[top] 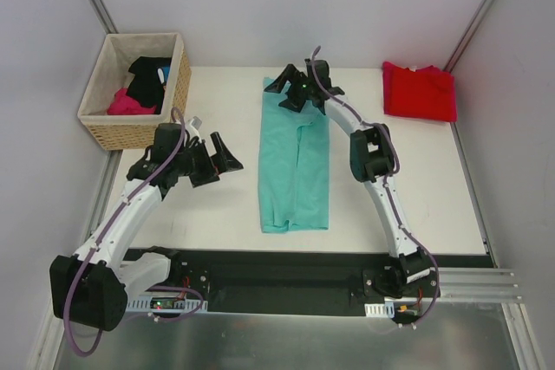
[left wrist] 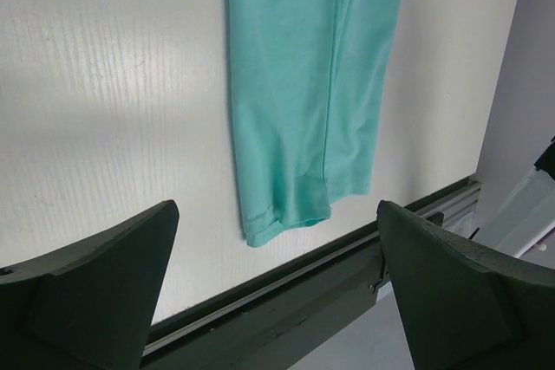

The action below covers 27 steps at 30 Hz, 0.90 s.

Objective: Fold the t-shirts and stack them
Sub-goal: Rotate the tshirt 90 degrees

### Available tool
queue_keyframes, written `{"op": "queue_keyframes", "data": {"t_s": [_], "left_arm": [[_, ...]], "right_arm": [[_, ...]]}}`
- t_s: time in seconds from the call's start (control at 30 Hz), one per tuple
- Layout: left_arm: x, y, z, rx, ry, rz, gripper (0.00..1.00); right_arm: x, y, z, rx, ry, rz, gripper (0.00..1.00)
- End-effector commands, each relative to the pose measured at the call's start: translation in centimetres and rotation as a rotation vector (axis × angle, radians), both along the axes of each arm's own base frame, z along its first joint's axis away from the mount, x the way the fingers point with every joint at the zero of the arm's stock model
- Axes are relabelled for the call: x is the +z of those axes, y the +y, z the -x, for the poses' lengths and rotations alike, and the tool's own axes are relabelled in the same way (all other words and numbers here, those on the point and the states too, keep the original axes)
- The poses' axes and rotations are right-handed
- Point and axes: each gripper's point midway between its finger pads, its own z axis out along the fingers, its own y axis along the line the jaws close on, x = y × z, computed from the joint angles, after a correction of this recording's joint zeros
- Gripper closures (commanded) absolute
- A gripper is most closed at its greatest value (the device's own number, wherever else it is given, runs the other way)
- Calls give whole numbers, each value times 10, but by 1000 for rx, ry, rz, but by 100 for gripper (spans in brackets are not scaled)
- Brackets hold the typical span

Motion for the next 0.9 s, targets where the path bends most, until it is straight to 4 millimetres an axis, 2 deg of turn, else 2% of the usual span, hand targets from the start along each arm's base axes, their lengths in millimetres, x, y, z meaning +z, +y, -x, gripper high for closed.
{"op": "queue_keyframes", "data": {"t_s": [0.0,0.03,0.07,0.1,0.13,0.17,0.2,0.27,0.3,0.33,0.37,0.4,0.43,0.47,0.5,0.53,0.57,0.6,0.63,0.67,0.7,0.73,0.77,0.87], "left_arm": [[6,0,-12,-28,-55,1,1],[6,0,-14,-29,-60,-2,1],[7,0,-17,-26,-66,-3,1],[9,1,-20,-27,-79,-4,1],[13,-1,-23,-33,-94,-1,1],[18,-2,-25,-41,-105,5,1],[21,-4,-26,-50,-113,11,1],[31,-9,-29,-76,-127,39,1],[33,-12,-29,-82,-121,57,1],[33,-14,-30,-88,-127,72,1],[32,-15,-29,-88,-126,79,1],[19,-15,-23,-85,-100,80,1],[13,-15,-21,-88,-99,83,1],[6,-15,-17,-89,-83,86,1],[-11,-16,-4,-100,-32,103,1],[-18,-17,2,-102,-15,114,1],[-23,-18,6,-105,-15,121,1],[-39,-18,19,-102,22,123,1],[-47,-18,25,-99,34,119,1],[-52,-19,30,-100,45,123,1],[-65,-18,42,-101,72,120,1],[-68,-19,48,-103,78,125,1],[-71,-20,52,-100,81,133,1],[-82,-21,68,-97,94,138,1]], "right_arm": [[21,12,-8,-1,-32,-100,3],[30,10,-8,3,-51,-97,4],[73,7,-6,24,-142,-93,3],[70,1,1,30,-137,-64,3],[93,-2,7,42,-188,-47,3],[152,-11,19,44,-285,-48,3],[154,-21,31,56,-331,25,3],[176,-37,58,64,-368,112,3],[210,-53,85,63,-463,191,3],[209,-64,104,68,-439,250,3],[219,-73,121,67,-460,291,4],[241,-87,142,38,-497,326,3],[210,-100,166,58,-407,377,3],[198,-110,181,57,-368,403,4],[187,-123,193,28,-338,450,3],[164,-142,223,34,-281,504,3],[151,-153,236,24,-254,539,3],[143,-163,247,-4,-244,574,3],[142,-172,264,-19,-239,573,3],[114,-181,285,-5,-181,603,3],[103,-192,294,-32,-158,649,3],[102,-200,307,-43,-147,659,3],[82,-206,323,-36,-110,696,3],[64,-217,352,-41,-77,715,3]]}}
